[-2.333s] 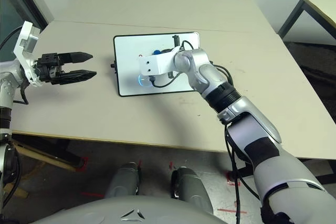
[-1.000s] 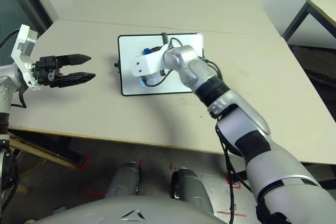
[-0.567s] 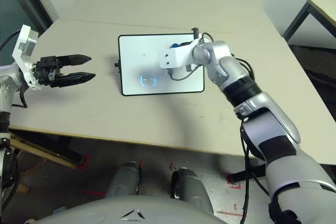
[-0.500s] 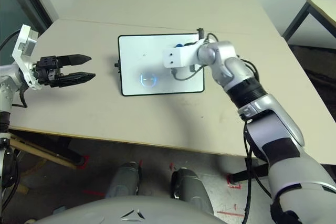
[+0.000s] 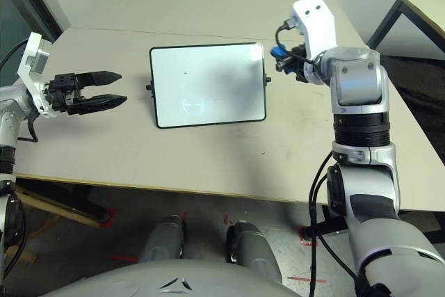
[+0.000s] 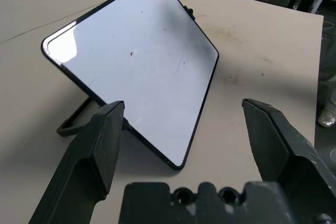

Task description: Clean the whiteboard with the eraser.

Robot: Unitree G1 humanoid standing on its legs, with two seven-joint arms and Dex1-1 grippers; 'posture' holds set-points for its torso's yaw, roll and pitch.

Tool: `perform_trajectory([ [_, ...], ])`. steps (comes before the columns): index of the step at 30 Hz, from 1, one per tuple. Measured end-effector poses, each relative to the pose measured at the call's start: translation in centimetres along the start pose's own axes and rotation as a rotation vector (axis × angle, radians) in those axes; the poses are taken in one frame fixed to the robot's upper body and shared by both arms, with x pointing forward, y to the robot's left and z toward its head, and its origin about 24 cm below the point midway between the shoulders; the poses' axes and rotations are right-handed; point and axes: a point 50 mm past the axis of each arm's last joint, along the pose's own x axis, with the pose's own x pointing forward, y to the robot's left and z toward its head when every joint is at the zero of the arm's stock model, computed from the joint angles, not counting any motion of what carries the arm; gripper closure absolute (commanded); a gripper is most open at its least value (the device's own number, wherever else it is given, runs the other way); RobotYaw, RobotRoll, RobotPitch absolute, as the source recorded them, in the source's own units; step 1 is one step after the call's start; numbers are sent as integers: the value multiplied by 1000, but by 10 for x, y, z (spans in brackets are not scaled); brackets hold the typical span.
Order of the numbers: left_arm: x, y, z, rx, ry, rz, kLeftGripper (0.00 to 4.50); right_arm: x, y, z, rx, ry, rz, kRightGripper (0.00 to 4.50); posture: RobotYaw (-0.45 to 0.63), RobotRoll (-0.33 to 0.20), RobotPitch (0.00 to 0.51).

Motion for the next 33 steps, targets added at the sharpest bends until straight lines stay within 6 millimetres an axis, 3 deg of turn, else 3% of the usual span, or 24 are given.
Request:
perform_trajectory([
  [3, 2, 0, -1, -3, 2, -5, 0, 13, -9, -24, 114, 99, -80, 4204, 258, 0, 43],
  [7, 2, 0, -1, -4, 2, -7, 0, 24, -13, -41, 206, 163, -125, 4204, 265, 0, 42],
  [8, 2, 0, -1, -4, 2, -7, 0, 27, -12, -46, 220, 183, -137, 4021, 270, 0, 41],
  [11, 2, 0, -1, -4, 2, -7, 0, 31, -12, -53, 263, 212, -153, 3161, 271, 0, 40],
  [19, 2, -1, -2, -4, 0, -5, 0, 26, -13, -49, 357, 227, -100, 89, 259, 0, 41],
  [22, -1, 1, 0, -1, -15, 23, 0, 12, -23, -36, 348, 163, -65, 35, 249, 0, 42],
  [26, -9, 8, 8, 56, -100, 155, 0, -7, -45, -18, 208, -106, -112, 35, 246, 0, 40],
  [29, -10, 24, 7, 130, -203, 432, 0, -5, -62, -24, 116, -308, -189, 35, 256, 0, 38],
  [33, -16, 43, -6, 161, -233, 815, 0, 2, -79, -44, 39, -418, -315, 35, 268, 0, 34],
])
